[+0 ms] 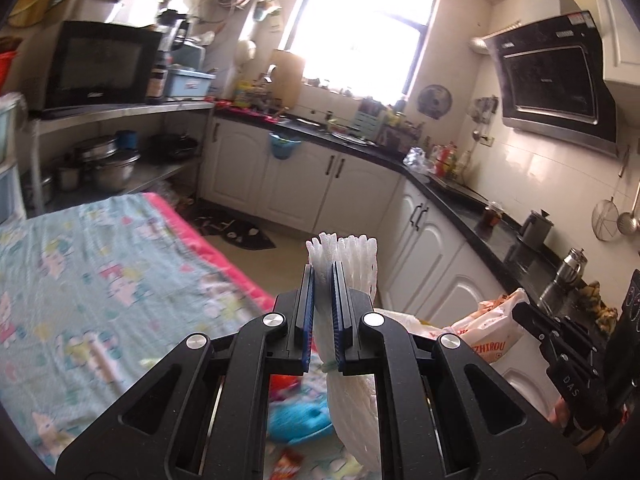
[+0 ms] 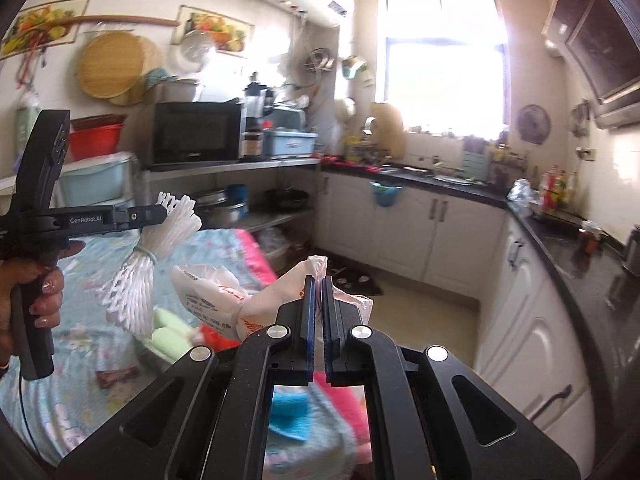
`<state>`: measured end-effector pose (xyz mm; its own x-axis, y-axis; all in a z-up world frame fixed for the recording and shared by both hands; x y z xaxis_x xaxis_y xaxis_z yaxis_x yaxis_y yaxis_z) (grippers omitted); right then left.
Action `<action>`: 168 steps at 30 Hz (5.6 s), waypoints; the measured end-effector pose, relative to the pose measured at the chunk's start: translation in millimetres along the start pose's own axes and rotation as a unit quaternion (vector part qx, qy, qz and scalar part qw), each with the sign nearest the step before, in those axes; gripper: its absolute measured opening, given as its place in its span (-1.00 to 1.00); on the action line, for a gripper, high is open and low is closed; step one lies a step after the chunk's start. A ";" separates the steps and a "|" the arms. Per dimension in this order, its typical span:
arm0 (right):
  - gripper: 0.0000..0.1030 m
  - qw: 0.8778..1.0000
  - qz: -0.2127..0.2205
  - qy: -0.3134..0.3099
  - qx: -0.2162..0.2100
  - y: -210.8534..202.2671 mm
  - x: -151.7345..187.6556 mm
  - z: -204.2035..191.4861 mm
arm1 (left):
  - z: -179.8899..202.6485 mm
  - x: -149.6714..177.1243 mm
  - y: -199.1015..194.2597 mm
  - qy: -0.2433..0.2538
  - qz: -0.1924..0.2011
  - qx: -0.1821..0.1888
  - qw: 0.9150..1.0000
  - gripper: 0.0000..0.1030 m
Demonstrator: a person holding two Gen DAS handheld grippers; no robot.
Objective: Collect trash
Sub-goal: 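Carry both bags over the yellow-rimmed bin and open the right tool, then return both tools to the trash pile on the bed, then grasp the green snack bag with the left tool while the right tool grasps the blue cloth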
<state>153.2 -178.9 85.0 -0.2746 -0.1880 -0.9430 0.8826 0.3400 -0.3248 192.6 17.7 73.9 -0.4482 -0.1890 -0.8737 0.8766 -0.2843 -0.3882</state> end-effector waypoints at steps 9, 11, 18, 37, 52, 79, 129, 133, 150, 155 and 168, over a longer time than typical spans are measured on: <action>-0.94 0.996 0.014 0.043 0.072 -10.3 -0.4 65.3 | 66.9 -21.6 52.0 0.040 -0.001 0.038 0.998 -0.91; -0.94 0.994 0.015 0.051 0.091 -13.2 0.9 81.4 | 79.3 -24.5 62.6 0.045 0.000 0.043 0.998 -0.91; -0.94 0.986 -0.003 0.072 0.151 -12.3 16.3 130.6 | 121.1 -24.4 101.7 0.065 0.004 0.056 0.996 -0.91; -0.93 0.952 -0.163 0.041 0.258 50.7 119.9 197.1 | 173.8 40.5 234.6 0.073 -0.048 0.065 0.994 -0.90; -0.34 0.948 -0.204 0.057 0.236 93.3 159.7 205.8 | 151.9 86.2 284.6 0.036 -0.124 0.060 0.990 0.06; 0.53 0.980 -0.077 0.066 0.174 35.6 81.7 128.4 | 48.1 59.1 115.2 0.020 -0.046 -0.033 0.998 0.79; 0.69 0.992 -0.093 -0.055 -0.058 48.8 64.8 -96.6 | -139.5 90.0 -75.6 -0.029 -0.020 -0.216 0.976 0.79; 0.69 0.989 -0.112 -0.078 -0.065 55.0 78.5 -103.0 | -144.4 104.8 -71.9 -0.022 -0.038 -0.218 0.975 0.79; 0.69 0.970 -0.176 -0.131 -0.102 99.7 121.2 -104.1 | -129.7 167.7 -21.1 0.028 -0.130 -0.196 0.971 0.79; 0.69 0.958 -0.199 -0.170 -0.118 114.9 132.8 -109.7 | -132.5 178.7 -2.7 0.014 -0.148 -0.180 0.972 0.79; 0.60 0.927 -0.254 -0.224 -0.162 148.3 162.1 -128.8 | -141.3 180.0 14.2 -0.006 -0.157 -0.167 0.973 0.62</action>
<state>190.4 -40.3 -125.3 -0.3728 -0.7391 -0.5611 0.5018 0.3480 -0.7919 149.1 112.5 -130.3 -0.7032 -0.1542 -0.6941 0.7033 -0.0080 -0.7108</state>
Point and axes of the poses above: each gripper's, at about its wrist camera, not at the fingertips, and y roughly the way its jaws point, z to its right, x to its underside, the point moved 7 cm from there along y, roughly the way its jaws point, and after that the axes turned 1 degree about x, right-handed, at the moved point
